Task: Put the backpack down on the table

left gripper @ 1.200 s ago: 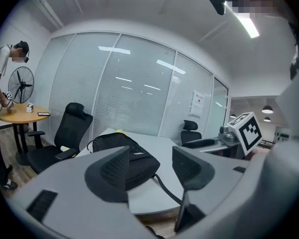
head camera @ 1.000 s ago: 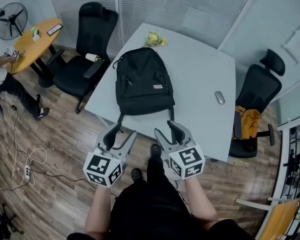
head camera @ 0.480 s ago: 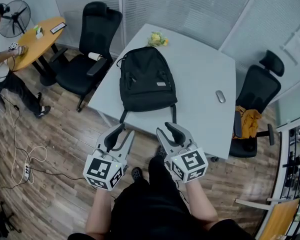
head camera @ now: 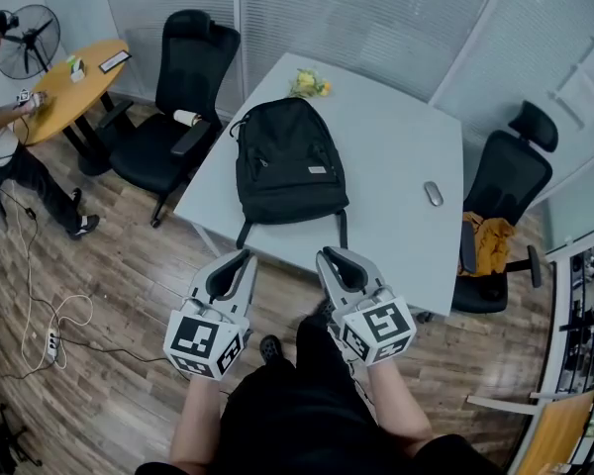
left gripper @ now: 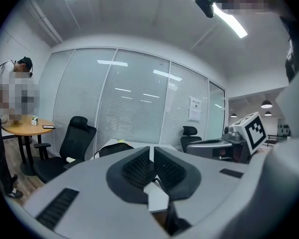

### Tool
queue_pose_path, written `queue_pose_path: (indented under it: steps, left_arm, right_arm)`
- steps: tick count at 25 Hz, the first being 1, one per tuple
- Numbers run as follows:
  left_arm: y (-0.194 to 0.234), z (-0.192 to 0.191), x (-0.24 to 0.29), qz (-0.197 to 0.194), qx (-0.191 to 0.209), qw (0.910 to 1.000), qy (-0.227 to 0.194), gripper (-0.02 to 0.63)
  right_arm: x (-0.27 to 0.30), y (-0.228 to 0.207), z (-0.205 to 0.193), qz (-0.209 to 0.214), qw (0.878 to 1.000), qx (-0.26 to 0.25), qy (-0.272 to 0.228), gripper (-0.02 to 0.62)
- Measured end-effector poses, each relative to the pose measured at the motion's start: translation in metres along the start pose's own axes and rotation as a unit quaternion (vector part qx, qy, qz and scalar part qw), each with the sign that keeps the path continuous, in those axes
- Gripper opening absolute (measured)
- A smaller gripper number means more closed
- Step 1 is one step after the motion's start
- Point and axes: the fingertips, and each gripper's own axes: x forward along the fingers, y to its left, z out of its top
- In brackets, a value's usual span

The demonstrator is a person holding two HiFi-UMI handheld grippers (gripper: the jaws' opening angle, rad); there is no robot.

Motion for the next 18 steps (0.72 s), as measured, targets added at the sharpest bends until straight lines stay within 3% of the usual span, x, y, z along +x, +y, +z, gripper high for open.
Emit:
queue_pose_path:
  steps: [4, 18]
  left_arm:
    - [-0.0023, -0.0002, -0.0005, -0.001, 0.002, 1.0, -0.002, 0.017]
    - [-0.0019, 0.0004, 0.0064, 0.002, 0.003, 1.0, 0.003, 0.0]
  right_arm:
    - [-0.0044, -0.0013, -0.0014, -0.003, 1.0, 0.007, -0.004, 0.013]
    - [-0.0016, -0.0052, 0.0, 0.005, 1.0, 0.004, -0.001, 0.011]
